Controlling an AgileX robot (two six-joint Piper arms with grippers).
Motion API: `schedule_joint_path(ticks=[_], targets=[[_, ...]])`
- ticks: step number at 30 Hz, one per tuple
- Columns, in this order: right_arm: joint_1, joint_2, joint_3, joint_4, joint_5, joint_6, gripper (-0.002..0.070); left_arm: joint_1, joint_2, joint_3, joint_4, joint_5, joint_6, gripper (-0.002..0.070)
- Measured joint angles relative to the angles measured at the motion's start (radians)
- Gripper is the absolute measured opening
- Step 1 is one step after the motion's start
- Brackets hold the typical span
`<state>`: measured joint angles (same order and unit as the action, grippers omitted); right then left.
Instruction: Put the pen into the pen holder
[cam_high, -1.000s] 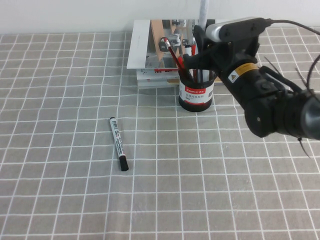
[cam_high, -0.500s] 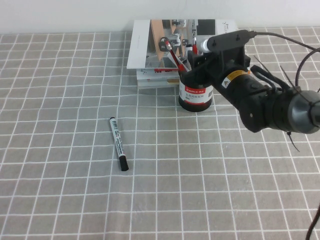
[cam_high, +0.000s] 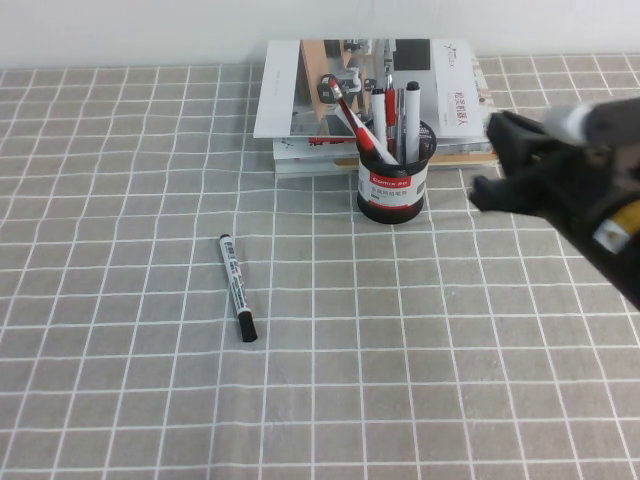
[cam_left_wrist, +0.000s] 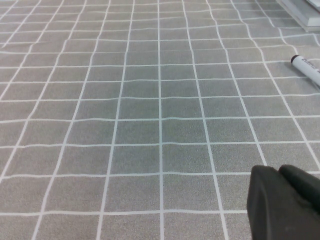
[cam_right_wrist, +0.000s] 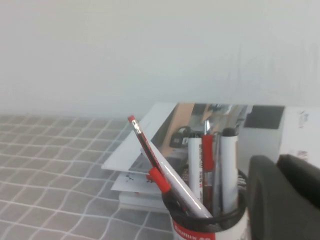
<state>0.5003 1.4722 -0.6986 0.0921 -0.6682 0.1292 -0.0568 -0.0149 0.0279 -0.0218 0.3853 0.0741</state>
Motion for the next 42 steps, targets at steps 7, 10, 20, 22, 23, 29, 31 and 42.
schedule_joint_path(ticks=[7, 10, 20, 22, 23, 29, 31, 42], targets=[[0.0, -0.289, 0.226, 0.0, 0.0, 0.0, -0.0012, 0.0, 0.0, 0.0, 0.0, 0.0, 0.0, -0.0003], [0.0, -0.37, 0.322, -0.011, -0.034, -0.047, -0.0012, 0.0, 0.0, 0.0, 0.0, 0.0, 0.0, -0.0003], [-0.001, -0.504, 0.549, -0.018, -0.246, -0.199, -0.0012, 0.0, 0.0, 0.0, 0.0, 0.0, 0.0, -0.0003], [-0.002, -0.543, 0.569, 0.016, -0.203, -0.201, -0.0012, 0.0, 0.0, 0.0, 0.0, 0.0, 0.0, -0.0003], [-0.009, -0.576, 0.577, 0.037, -0.161, -0.202, -0.0012, 0.0, 0.0, 0.0, 0.0, 0.0, 0.0, -0.0003], [-0.119, -0.866, 0.596, 0.122, 0.219, -0.204, -0.0012, 0.0, 0.0, 0.0, 0.0, 0.0, 0.0, -0.0003], [-0.178, -0.966, 0.596, 0.13, 0.349, -0.206, -0.0012, 0.0, 0.0, 0.0, 0.0, 0.0, 0.0, -0.0003], [-0.437, -1.38, 0.598, 0.123, 0.954, -0.208, -0.0012, 0.0, 0.0, 0.0, 0.0, 0.0, 0.0, -0.0003]])
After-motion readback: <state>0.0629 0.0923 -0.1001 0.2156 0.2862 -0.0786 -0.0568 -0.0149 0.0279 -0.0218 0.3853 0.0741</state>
